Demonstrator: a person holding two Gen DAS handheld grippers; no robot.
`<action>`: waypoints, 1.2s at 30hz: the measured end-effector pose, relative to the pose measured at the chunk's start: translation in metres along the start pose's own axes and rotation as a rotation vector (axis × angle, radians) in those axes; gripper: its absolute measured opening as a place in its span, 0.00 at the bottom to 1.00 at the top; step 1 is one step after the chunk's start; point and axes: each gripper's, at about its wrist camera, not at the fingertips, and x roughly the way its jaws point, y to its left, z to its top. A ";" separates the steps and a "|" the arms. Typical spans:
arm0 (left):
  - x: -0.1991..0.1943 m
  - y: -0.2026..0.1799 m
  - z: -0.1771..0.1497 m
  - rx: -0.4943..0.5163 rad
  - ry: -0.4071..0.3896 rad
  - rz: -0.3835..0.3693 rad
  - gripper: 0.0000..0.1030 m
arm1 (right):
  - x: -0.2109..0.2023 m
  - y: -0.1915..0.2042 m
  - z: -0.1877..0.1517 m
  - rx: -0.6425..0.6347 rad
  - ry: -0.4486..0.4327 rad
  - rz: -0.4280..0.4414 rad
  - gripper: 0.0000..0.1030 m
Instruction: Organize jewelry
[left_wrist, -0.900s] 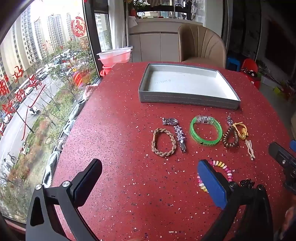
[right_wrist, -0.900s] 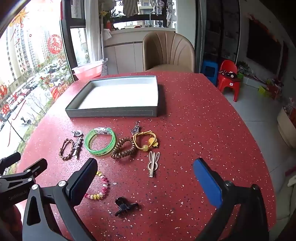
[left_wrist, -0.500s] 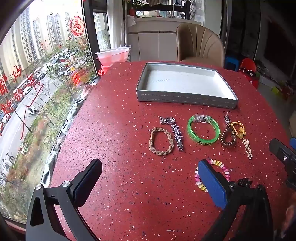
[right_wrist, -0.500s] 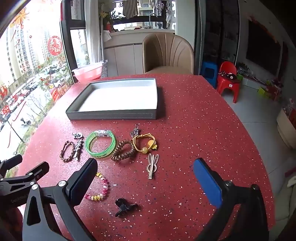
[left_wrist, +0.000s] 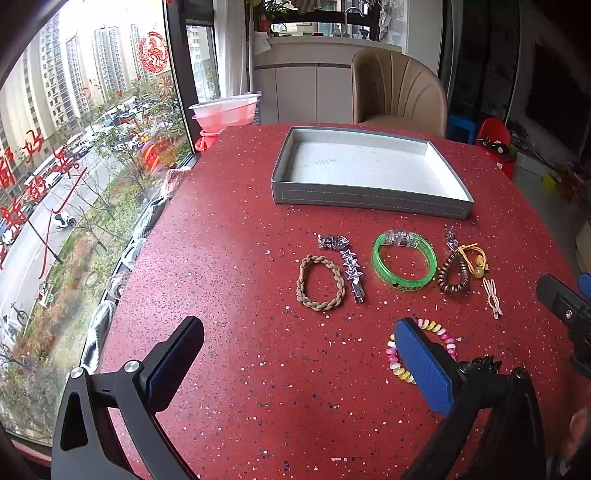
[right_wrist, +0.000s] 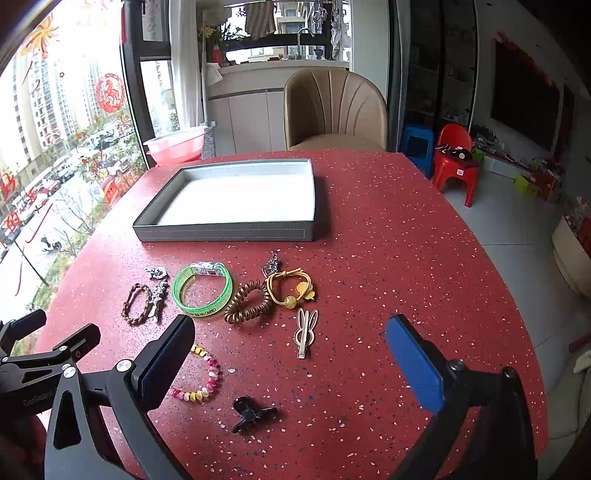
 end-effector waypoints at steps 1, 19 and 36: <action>0.000 0.000 0.000 0.001 -0.001 0.000 1.00 | 0.000 0.000 0.000 0.000 -0.001 0.000 1.00; 0.001 -0.002 0.002 0.001 -0.002 -0.002 1.00 | 0.000 0.002 0.002 -0.003 -0.004 0.000 1.00; 0.001 -0.003 0.000 0.005 0.002 -0.008 1.00 | 0.001 0.001 0.001 0.002 0.001 -0.002 1.00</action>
